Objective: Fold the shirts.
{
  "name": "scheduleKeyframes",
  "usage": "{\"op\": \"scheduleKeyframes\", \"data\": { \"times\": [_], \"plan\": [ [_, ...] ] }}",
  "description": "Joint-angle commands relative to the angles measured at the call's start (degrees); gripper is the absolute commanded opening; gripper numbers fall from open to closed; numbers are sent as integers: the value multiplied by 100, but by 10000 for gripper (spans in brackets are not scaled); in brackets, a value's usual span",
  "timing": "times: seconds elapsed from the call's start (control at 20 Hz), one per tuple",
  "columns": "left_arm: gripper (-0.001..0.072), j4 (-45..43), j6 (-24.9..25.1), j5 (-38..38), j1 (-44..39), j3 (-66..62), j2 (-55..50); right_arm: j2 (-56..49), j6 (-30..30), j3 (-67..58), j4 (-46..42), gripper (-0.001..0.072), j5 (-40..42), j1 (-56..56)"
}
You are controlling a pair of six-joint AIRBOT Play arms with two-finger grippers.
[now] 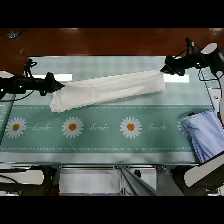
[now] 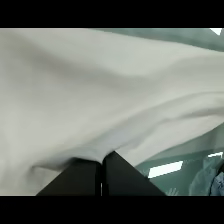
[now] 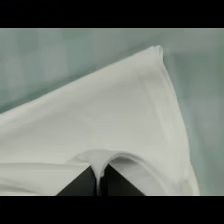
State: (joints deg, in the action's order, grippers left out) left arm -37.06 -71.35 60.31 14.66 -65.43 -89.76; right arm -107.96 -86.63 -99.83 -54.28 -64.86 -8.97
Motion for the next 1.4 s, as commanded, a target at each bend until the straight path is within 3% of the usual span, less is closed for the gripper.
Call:
{"op": "scheduleKeyframes", "data": {
  "times": [0.0, 0.05, 0.1, 0.15, 0.3, 0.4, 0.5, 0.7, 1.05, 1.1, 1.15, 1.25, 1.3, 1.35],
  "plan": [
    [29, -2, -243, -11, -74, -387, -645, -555, -52, -367, 348, 22, 13, 57],
    [212, -2, -243, 35, -66, -389, -660, -614, 7, -367, 396, 97, -13, 57],
    [691, -9, -243, 192, -11, -426, -643, -638, 94, -369, 409, 411, -37, 39],
    [699, -52, -245, 518, 114, -562, -640, -638, 234, -431, 411, 615, -96, -22],
    [698, -898, -638, 1416, 748, -1071, -398, -638, 164, -726, 275, 620, -275, -466],
    [698, -1543, -826, 1357, 1130, -1045, 92, -706, -181, -723, 284, 620, -494, -754],
    [698, -1641, -767, 1054, 1303, -822, 671, -844, -249, -723, 278, 620, -741, -820],
    [698, -1633, -669, 293, 1049, -330, 1773, -1211, -254, -723, 584, 620, -1078, -660],
    [699, -1604, -673, 203, 186, -304, 2122, -1377, -275, -726, 629, 610, -1209, -328],
    [698, -1604, -673, 166, 50, -304, 2120, -1377, -271, -726, 640, 572, -1248, -295],
    [698, -1604, -673, 109, -74, -304, 2120, -1377, -262, -726, 634, 416, -1298, -271],
    [696, -1604, -673, 20, -302, -304, 2120, -1349, -166, -732, 754, 19, -1484, -260],
    [666, -1602, -673, 13, -382, -304, 2120, -1272, -133, -732, 796, 20, -1593, -278],
    [384, -1602, -654, 39, -459, -304, 2120, -1119, -70, -732, 684, 20, -1718, -278]
  ]
}}
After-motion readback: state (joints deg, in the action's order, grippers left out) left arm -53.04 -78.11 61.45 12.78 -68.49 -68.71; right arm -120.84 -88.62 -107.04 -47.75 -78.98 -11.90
